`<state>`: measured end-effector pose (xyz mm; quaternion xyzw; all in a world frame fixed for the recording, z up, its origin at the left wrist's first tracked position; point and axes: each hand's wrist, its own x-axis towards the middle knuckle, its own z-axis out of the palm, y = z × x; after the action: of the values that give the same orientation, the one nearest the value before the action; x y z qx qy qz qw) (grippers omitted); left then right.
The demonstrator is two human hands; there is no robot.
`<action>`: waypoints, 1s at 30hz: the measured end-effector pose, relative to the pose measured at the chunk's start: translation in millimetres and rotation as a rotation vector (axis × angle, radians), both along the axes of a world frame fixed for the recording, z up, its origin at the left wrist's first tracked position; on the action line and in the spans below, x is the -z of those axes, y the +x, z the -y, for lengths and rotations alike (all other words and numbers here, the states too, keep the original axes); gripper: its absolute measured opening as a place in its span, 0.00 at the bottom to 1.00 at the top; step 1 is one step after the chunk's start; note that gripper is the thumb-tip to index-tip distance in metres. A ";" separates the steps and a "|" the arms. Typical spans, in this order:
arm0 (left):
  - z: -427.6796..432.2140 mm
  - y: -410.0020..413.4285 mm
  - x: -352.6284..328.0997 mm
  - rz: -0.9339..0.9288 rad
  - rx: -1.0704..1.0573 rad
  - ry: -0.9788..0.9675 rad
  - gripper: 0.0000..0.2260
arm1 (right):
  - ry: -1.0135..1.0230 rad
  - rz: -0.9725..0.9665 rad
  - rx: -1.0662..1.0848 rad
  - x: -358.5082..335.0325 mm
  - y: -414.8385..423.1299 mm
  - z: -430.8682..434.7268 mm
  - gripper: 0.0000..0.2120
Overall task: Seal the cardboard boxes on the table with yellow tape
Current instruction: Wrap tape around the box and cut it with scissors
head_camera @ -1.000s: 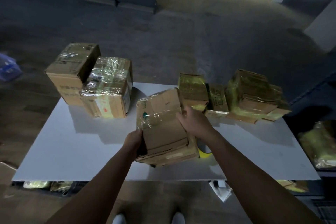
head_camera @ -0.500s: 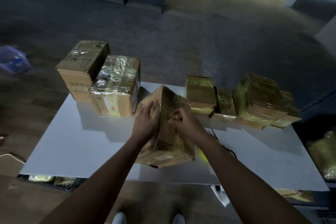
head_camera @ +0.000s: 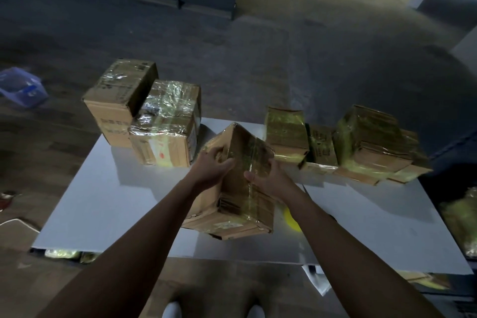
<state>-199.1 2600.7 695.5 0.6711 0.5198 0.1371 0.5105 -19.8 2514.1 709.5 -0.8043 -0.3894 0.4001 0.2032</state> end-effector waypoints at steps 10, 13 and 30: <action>12.5 -17.5 -7.8 0.164 -0.082 -0.124 0.22 | 0.077 -0.023 -0.101 -4.6 1.2 -6.7 0.42; 17.6 -25.4 -5.1 0.223 -0.127 -0.199 0.18 | 0.129 0.052 -0.159 -3.3 2.3 -6.5 0.33; 57.8 -16.8 29.1 0.290 -0.463 -0.253 0.31 | 0.188 0.151 -0.047 -4.3 -4.0 -1.1 0.22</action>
<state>-215.8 2542.9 666.4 0.4392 0.5935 0.2783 0.6143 -23.8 2515.2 713.8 -0.8000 -0.4584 0.3050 0.2385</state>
